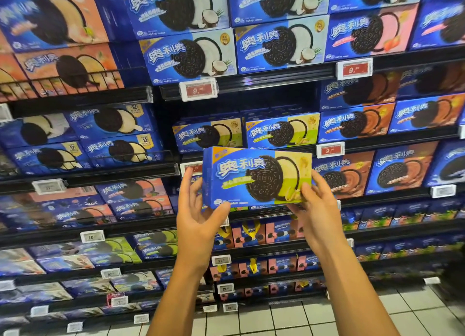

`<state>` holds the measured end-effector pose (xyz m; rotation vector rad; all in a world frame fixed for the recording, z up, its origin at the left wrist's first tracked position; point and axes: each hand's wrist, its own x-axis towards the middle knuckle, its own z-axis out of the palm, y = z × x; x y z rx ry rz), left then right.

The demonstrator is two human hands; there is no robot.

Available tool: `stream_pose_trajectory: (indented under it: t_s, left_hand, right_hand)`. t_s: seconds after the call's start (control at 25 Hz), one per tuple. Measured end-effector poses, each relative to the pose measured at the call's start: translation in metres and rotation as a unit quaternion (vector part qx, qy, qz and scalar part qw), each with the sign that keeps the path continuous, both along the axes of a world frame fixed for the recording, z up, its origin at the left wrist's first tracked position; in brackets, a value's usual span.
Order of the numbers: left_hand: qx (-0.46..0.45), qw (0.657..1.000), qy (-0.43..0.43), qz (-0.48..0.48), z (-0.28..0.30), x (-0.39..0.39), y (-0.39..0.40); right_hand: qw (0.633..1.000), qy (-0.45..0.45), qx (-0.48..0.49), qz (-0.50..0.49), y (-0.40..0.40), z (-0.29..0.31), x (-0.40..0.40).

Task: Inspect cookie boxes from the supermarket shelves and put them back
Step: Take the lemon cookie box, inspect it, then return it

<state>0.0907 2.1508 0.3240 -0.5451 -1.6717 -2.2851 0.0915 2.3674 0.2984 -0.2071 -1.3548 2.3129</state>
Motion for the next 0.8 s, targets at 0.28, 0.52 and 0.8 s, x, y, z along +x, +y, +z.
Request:
stream_pose_trajectory:
  t_s: [0.28,0.52,0.8]
  left_hand:
    - [0.107,0.990,-0.087,-0.032,-0.018,-0.003,0.001]
    - [0.093,0.993,-0.075,-0.001,-0.020,-0.002,-0.005]
    - [0.034,0.993,-0.002,0.115,-0.015,-0.003,-0.014]
  right_hand:
    - [0.992,0.094,0.055,-0.071,-0.008,0.024,0.025]
    - [0.989,0.100,0.081,-0.067,-0.008,0.018,0.029]
    - [0.985,0.110,0.106,-0.075,-0.013,0.015,0.031]
